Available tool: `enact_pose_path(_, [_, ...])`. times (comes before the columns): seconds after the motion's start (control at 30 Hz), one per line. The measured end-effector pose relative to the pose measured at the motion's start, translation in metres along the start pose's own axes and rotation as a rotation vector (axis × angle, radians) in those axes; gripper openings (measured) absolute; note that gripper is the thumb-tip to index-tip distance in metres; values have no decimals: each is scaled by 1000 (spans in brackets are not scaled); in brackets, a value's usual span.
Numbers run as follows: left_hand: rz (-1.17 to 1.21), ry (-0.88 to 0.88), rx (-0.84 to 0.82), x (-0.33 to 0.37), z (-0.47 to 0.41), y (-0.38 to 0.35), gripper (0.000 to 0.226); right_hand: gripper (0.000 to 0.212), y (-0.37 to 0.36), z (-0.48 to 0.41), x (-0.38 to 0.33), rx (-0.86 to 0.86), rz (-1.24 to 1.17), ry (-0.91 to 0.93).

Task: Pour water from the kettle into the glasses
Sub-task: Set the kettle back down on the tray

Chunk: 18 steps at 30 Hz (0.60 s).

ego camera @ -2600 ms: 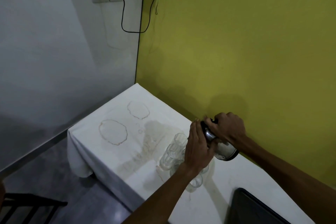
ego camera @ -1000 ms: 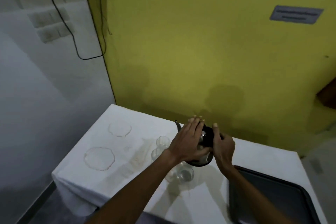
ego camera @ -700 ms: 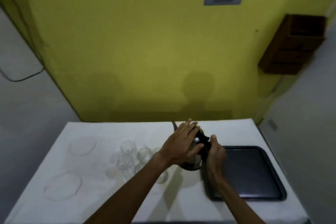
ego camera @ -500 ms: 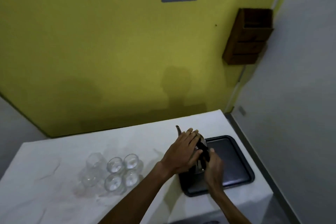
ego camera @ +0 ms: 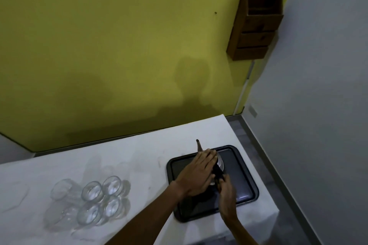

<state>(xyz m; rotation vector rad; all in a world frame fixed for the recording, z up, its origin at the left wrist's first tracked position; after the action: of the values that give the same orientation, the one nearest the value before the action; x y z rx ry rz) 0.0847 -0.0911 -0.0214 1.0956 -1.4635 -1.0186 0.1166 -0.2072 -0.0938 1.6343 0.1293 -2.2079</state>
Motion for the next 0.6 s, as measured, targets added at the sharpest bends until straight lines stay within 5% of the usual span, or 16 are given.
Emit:
enact_pose_path(0.23, [76, -6, -64, -15, 4, -11, 61, 21, -13, -1, 23, -46, -28, 15])
enact_pose_path(0.47, [123, 27, -68, -15, 8, -9, 62, 46, -17, 3, 29, -95, -11, 3])
enact_pose_path(0.6, [123, 22, -88, -16, 12, -12, 63, 21, -18, 5, 27, -104, -12, -1])
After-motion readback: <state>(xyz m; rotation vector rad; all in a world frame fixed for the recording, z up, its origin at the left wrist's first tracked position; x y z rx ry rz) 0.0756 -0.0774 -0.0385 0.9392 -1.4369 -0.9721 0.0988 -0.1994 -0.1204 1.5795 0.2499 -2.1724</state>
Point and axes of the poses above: each hand's wrist, its own z-axis away from the middle knuckle, its own y-axis out of the back of the hand, x = y × z, the point moved 8 cm from there along -z, towards the middle knuckle, and after that the axes turned 1 degree about x, right-handed, at the moved point
